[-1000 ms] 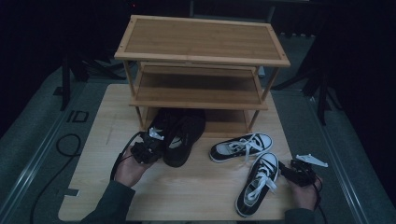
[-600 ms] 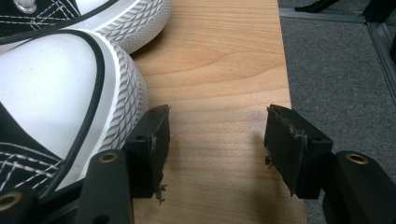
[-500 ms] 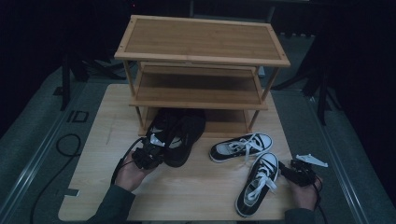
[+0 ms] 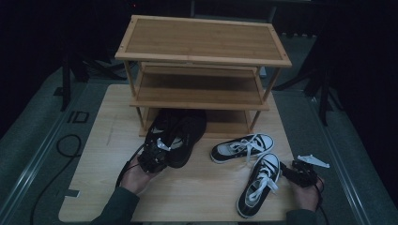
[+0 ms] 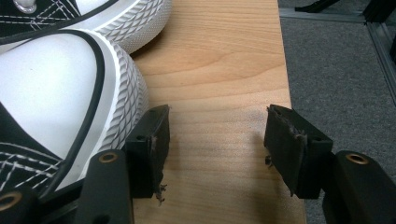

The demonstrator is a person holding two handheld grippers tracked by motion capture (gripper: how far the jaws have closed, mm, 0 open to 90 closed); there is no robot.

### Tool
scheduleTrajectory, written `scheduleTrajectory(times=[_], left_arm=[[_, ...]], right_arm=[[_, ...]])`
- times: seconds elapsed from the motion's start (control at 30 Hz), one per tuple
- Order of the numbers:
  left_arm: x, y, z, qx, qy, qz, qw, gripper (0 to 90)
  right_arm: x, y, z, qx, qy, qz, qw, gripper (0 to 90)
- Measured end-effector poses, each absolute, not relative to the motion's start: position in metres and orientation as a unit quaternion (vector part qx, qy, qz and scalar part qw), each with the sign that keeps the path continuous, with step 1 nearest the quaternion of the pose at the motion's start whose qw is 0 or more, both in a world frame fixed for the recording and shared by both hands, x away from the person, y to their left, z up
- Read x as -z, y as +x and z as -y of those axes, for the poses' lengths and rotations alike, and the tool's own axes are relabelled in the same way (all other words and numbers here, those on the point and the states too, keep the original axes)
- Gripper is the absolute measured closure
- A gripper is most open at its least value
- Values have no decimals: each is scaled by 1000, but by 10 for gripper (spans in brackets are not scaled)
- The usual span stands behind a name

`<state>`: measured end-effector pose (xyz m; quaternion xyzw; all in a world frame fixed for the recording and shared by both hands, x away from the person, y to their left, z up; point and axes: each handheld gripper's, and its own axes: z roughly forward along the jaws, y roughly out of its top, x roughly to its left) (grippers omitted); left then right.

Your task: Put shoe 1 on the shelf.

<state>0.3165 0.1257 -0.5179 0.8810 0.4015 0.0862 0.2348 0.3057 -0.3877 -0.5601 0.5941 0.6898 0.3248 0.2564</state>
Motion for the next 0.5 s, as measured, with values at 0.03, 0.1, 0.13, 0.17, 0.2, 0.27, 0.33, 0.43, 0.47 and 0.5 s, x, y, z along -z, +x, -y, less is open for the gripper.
scheduleTrajectory(times=[0.03,0.1,0.13,0.17,0.2,0.27,0.33,0.43,0.47,0.5], left_arm=[[518,317,-125,-90,882,-400,233,900],[517,317,-121,-90,883,-398,234,900],[517,318,-118,-91,883,-395,236,900],[517,318,-116,-93,884,-392,236,900],[517,318,-112,-94,885,-390,238,900],[516,319,-106,-96,886,-385,239,900],[515,320,-100,-100,886,-384,241,900],[513,323,-93,-103,889,-378,239,900],[513,324,-90,-105,887,-378,242,900],[514,325,-88,-107,887,-377,243,900]], right_arm=[[560,306,388,-325,594,-690,257,403],[560,306,388,-325,594,-690,257,403],[560,306,388,-325,594,-690,257,403],[560,306,388,-325,594,-690,257,403],[560,306,388,-325,594,-690,257,403],[560,306,388,-325,594,-690,257,403],[560,306,388,-325,594,-690,257,403],[560,306,388,-325,594,-690,257,402],[560,306,388,-325,594,-690,256,402],[560,306,388,-325,594,-690,257,402]])
